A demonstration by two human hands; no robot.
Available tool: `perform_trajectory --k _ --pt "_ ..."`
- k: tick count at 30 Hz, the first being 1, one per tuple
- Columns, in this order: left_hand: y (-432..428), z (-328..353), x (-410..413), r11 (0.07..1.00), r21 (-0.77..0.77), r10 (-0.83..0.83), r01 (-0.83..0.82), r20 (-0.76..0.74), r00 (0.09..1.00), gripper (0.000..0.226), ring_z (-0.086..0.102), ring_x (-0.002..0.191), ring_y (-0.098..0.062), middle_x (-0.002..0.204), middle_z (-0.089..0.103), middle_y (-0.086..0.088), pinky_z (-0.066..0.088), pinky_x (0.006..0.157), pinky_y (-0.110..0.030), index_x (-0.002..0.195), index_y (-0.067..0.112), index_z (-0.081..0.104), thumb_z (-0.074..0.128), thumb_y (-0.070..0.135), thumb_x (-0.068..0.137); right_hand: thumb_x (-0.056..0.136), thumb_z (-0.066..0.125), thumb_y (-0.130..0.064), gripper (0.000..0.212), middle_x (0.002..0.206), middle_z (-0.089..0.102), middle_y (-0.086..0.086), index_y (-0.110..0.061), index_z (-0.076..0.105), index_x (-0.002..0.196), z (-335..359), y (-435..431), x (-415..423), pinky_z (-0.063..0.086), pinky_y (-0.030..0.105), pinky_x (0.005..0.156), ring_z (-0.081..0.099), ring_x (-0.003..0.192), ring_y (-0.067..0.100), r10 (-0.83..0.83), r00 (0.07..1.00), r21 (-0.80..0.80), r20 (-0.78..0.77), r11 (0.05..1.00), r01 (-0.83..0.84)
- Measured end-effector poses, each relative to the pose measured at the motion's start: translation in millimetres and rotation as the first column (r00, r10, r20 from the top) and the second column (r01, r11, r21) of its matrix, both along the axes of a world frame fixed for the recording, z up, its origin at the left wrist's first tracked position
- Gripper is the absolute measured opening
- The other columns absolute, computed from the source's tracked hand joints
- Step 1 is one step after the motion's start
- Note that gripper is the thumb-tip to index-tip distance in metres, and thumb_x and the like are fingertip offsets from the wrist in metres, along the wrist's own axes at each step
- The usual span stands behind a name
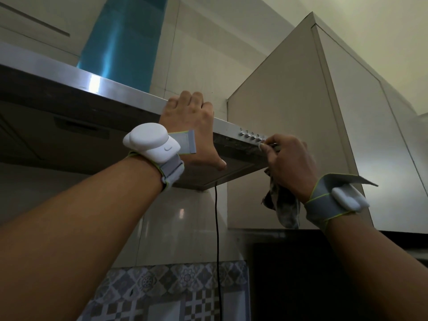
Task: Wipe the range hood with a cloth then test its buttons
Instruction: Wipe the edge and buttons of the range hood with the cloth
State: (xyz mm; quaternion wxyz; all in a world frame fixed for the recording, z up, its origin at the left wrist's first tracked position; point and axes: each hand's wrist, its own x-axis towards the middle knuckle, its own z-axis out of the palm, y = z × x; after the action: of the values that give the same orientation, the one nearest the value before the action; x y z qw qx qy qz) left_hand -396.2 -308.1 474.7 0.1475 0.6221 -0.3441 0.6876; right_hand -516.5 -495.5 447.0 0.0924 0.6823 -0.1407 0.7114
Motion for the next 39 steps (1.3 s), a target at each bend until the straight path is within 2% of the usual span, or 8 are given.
perform_trajectory --k 2,9,15,22,26,28,34,39 --pt "0.5 -1.0 0.5 1.000 -0.003 -0.007 0.007 -0.001 1.000 0.102 0.045 0.109 -0.027 0.117 0.050 -0.007 0.038 0.097 -0.042 0.116 0.017 0.054 0.059 0.088 0.043 0.091 0.060 -0.034 0.020 0.099 0.070 0.011 -0.021 0.071 0.099 2.8 -6.0 -3.9 0.048 0.034 0.075 0.062 0.097 0.033 0.020 1.000 0.020 0.001 1.000 -0.020" --pt "-1.7 1.1 0.5 1.000 0.011 0.015 -0.015 -0.011 1.000 0.102 0.044 0.112 -0.028 0.120 0.049 -0.009 0.037 0.099 -0.044 0.120 0.016 0.052 0.060 0.088 0.048 0.090 0.061 -0.030 0.017 0.105 0.070 0.011 -0.021 0.073 0.099 27.7 -4.3 -7.6 0.047 0.036 0.086 0.060 0.105 0.034 0.024 1.000 0.066 -0.019 0.998 -0.022" --pt "0.7 0.5 1.9 1.000 0.023 -0.002 0.002 -0.018 1.000 0.102 0.044 0.112 -0.028 0.120 0.049 -0.008 0.037 0.100 -0.043 0.119 0.017 0.052 0.060 0.088 0.046 0.091 0.059 -0.028 0.017 0.100 0.066 0.007 -0.023 0.073 0.099 31.1 -3.3 -7.3 0.049 0.038 0.086 0.060 0.097 0.030 0.026 0.994 -0.069 -0.102 0.997 -0.033" --pt "5.5 0.9 4.2 0.998 0.056 -0.024 0.024 -0.006 1.000 0.099 0.044 0.110 -0.026 0.118 0.049 -0.007 0.037 0.098 -0.042 0.117 0.018 0.053 0.058 0.088 0.047 0.094 0.054 -0.032 0.020 0.093 0.057 0.001 -0.028 0.071 0.105 24.4 -10.1 -10.2 0.046 0.035 0.079 0.057 0.091 0.027 -0.052 0.994 -0.159 -0.100 0.987 0.035" --pt "5.1 1.7 4.4 0.998 0.051 -0.030 0.030 0.005 1.000 0.099 0.044 0.109 -0.026 0.117 0.049 -0.006 0.038 0.097 -0.042 0.116 0.018 0.053 0.058 0.088 0.046 0.091 0.060 -0.028 0.018 0.101 0.069 0.007 -0.022 0.074 0.100 32.6 -17.2 -10.3 0.046 0.032 0.086 0.062 0.099 0.029 0.014 0.998 -0.089 -0.062 0.996 -0.020" --pt "5.5 2.1 5.2 0.998 0.049 -0.031 0.030 0.014 0.999 0.100 0.044 0.107 -0.026 0.115 0.050 -0.006 0.039 0.096 -0.042 0.115 0.017 0.054 0.056 0.088 0.045 0.090 0.061 -0.028 0.018 0.100 0.072 0.006 -0.020 0.075 0.098 28.9 -23.0 -11.4 0.048 0.032 0.084 0.063 0.098 0.028 0.017 0.999 -0.061 -0.049 0.998 -0.019" --pt "4.0 0.9 5.8 1.000 0.013 -0.020 0.020 0.033 0.999 0.103 0.044 0.106 -0.026 0.113 0.050 -0.006 0.039 0.093 -0.042 0.113 0.018 0.055 0.050 0.089 0.039 0.088 0.066 -0.028 0.015 0.090 0.073 0.005 -0.019 0.076 0.093 15.6 -42.0 -18.9 0.049 0.030 0.079 0.066 0.091 0.025 0.043 0.998 -0.027 -0.055 0.999 -0.045" --pt "2.4 1.8 7.2 1.000 0.007 -0.030 0.030 0.038 0.999 0.102 0.044 0.107 -0.026 0.114 0.050 -0.005 0.039 0.095 -0.042 0.114 0.019 0.054 0.050 0.090 0.040 0.088 0.063 -0.031 0.017 0.094 0.073 0.004 -0.022 0.075 0.095 24.4 -34.1 -15.5 0.052 0.035 0.081 0.065 0.094 0.027 0.032 0.999 0.003 -0.030 0.999 -0.032"
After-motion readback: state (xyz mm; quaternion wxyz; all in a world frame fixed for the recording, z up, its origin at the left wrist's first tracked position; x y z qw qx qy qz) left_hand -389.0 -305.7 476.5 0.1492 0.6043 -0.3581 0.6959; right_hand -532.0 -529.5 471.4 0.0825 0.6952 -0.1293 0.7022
